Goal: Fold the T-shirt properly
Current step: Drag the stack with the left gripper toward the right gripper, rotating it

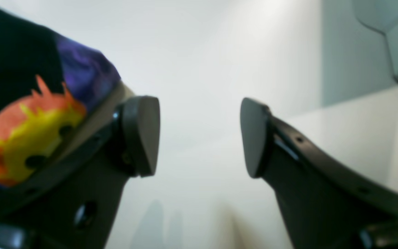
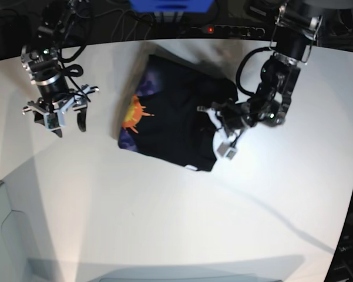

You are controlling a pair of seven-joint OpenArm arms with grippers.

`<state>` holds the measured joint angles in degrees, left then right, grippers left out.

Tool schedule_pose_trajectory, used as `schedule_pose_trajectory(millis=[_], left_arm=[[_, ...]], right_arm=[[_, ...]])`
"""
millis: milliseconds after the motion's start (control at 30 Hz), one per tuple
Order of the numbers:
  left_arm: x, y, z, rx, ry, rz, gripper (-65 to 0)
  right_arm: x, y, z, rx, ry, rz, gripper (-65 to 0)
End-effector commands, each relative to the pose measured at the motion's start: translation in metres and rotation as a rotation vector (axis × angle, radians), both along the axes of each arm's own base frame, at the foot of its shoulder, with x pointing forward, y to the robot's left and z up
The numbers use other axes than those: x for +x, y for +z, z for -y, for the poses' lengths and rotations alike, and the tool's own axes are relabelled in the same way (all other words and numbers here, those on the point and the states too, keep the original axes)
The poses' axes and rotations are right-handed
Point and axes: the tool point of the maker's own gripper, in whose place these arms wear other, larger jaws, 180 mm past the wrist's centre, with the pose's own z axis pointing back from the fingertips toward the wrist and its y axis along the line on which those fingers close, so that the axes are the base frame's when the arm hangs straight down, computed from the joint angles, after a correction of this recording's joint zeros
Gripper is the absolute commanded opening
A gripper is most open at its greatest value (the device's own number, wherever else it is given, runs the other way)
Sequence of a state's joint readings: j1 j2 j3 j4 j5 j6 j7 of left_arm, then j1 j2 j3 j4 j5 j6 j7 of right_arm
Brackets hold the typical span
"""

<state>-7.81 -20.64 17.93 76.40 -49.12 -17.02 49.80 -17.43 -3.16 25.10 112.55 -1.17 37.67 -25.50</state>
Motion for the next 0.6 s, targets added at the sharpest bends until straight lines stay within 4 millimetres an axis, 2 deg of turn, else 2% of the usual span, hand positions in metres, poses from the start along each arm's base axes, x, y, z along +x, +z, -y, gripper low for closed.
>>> schedule_pose_trajectory(millis=[0,133,300,433,567], left_arm=[[0.007,0.000,0.006,0.042,-0.050,0.013,-64.9],[0.015,-0.015,0.038,0.190,-0.280,0.019,-64.9],[0.018,-0.033,0.078,0.461,-0.587,0.139,-64.9],[0.019,-0.031,0.114,0.600,-0.799,0.300,-64.9],[0.007,-0.025,0.150,0.616,-1.077,0.483,-64.9]], right_arm=[[0.003,0.013,0.002,0.003,-0.003,0.048,-27.8],[-0.003,0.012,0.020,-0.013,-0.053,0.041,-27.8],[-0.007,0.013,0.036,-0.026,-0.101,0.042,-27.9],[-0.014,0.014,0.053,-0.029,-0.168,0.043,-27.9],[-0.023,0.013,0.069,-0.036,-0.226,0.038,-27.9]])
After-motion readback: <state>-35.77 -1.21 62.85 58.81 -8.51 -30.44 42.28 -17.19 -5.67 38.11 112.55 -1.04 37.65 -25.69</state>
